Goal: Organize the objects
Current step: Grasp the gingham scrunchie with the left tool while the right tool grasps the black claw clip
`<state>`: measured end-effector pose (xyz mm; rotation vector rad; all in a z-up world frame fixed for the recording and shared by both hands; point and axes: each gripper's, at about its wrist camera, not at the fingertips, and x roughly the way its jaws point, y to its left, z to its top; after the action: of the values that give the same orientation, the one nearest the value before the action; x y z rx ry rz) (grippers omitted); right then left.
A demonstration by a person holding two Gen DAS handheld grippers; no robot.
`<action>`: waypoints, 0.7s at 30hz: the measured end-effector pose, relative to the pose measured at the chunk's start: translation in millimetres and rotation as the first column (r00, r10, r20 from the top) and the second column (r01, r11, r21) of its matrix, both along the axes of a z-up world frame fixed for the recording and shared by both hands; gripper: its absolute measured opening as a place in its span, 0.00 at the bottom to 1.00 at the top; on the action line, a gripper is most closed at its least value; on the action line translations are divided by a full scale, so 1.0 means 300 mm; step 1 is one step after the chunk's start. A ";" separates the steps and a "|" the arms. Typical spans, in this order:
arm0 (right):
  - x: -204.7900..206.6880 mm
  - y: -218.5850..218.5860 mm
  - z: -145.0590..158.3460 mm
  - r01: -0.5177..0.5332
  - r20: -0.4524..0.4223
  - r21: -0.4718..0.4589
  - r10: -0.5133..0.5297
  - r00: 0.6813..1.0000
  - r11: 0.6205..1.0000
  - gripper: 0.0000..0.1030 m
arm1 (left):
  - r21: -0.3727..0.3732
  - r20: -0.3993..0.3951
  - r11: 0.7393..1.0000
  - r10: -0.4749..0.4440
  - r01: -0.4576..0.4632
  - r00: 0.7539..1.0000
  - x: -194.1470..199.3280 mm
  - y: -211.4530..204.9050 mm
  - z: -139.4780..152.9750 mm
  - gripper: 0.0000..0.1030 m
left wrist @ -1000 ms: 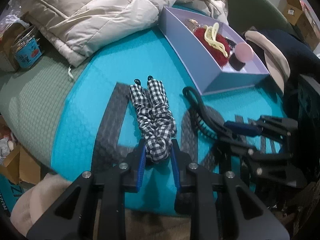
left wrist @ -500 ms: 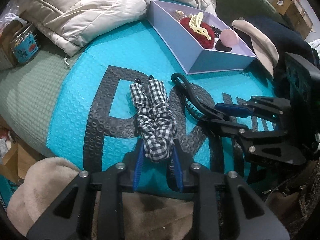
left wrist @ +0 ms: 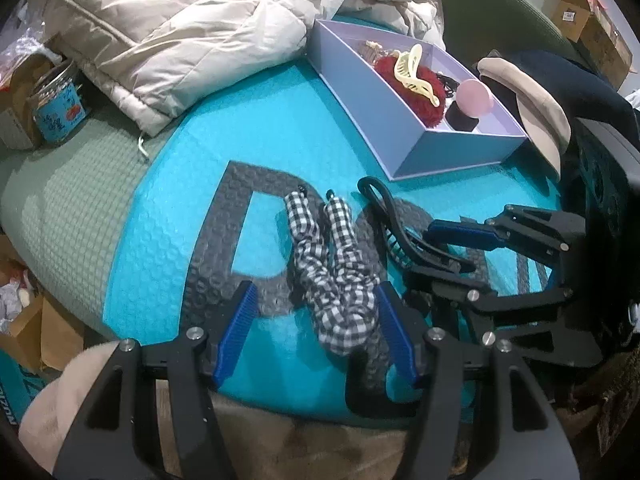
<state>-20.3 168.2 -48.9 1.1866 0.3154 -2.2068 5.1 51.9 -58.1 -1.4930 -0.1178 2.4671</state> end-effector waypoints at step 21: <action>-0.004 -0.015 -0.011 0.004 -0.052 0.011 -0.004 0.999 1.000 0.41 | -0.060 -0.053 0.998 -0.011 0.007 0.999 -0.080 0.064 -0.029 0.52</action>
<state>-21.6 163.6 -52.3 1.1381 0.3472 -2.2448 -19.0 71.2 -66.9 -1.4458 -0.0273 2.5222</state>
